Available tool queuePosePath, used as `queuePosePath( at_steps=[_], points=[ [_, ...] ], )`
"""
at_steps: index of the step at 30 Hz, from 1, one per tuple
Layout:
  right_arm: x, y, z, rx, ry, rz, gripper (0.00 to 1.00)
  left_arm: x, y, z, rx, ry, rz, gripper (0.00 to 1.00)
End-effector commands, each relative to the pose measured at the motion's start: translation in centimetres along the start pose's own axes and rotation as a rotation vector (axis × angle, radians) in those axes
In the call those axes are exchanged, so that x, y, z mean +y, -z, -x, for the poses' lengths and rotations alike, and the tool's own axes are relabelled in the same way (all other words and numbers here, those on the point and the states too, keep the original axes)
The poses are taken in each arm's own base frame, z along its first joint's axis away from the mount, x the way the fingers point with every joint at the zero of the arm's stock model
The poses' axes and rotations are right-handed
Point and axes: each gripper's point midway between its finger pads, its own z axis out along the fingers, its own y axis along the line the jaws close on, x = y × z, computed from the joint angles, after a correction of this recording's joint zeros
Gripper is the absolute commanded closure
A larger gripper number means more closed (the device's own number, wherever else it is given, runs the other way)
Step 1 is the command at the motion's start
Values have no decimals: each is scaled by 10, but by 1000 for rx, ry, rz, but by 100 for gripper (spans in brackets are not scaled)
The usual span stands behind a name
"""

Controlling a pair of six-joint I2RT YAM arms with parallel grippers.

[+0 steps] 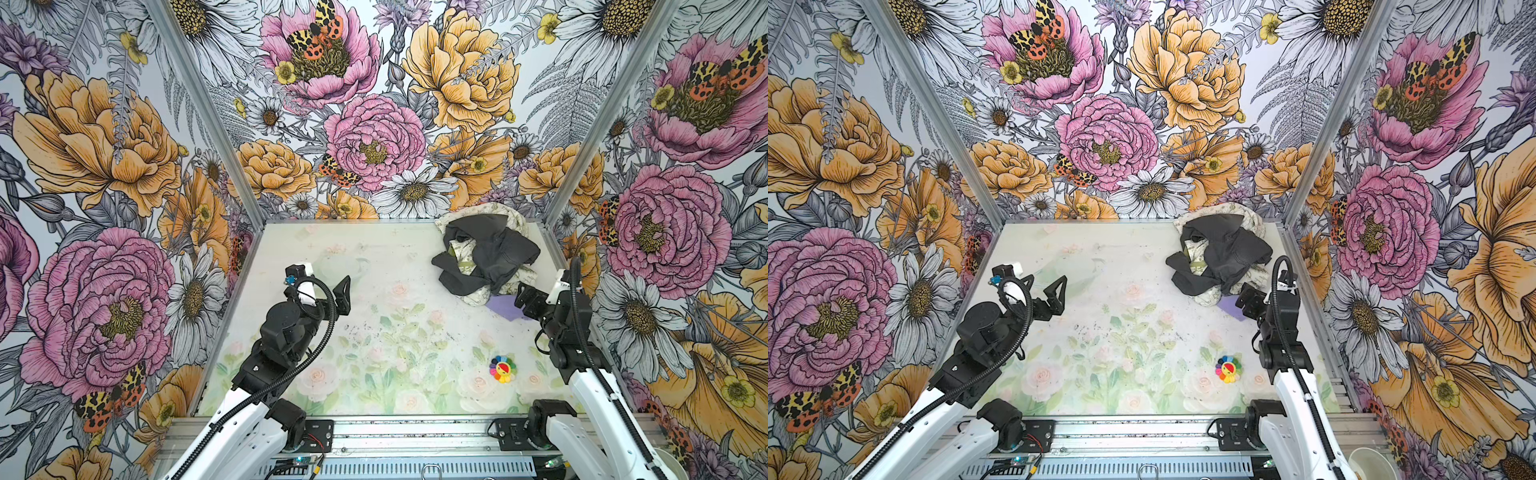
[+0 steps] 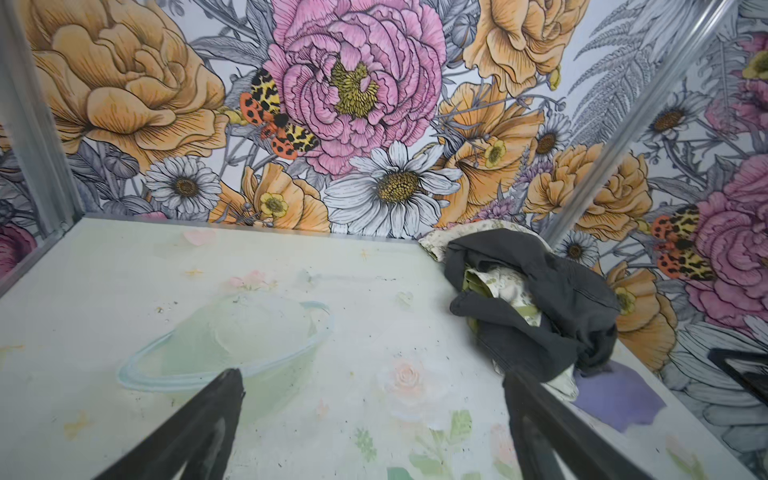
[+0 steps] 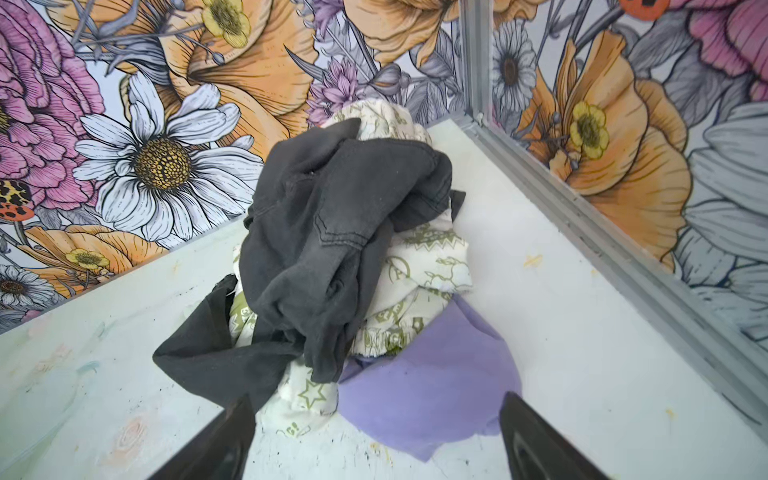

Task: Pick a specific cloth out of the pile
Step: 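Reach the right gripper down to the lavender cloth under the pile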

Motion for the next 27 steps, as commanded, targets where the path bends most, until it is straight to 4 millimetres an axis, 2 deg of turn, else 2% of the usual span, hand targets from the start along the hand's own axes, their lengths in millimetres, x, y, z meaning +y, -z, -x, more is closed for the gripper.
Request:
queuePosePath(
  at_steps=[1,5,11,20,27],
  points=[
    [-5,-5,-13,49,-50,-25,14,-26,7,-24,113,-73,-160,1],
    [-11,-14,-26,98,-55,-53,17,-35,8,-24,118,-113,-215,1],
    [-17,-24,-41,159,-76,-77,23,-37,7,-29,131,-115,-231,1],
    [-15,-40,-57,246,-145,-74,26,-24,9,-26,122,-86,-206,1],
    [-15,-48,-64,281,-203,-80,30,-24,9,-29,134,-77,-215,1]
  ],
)
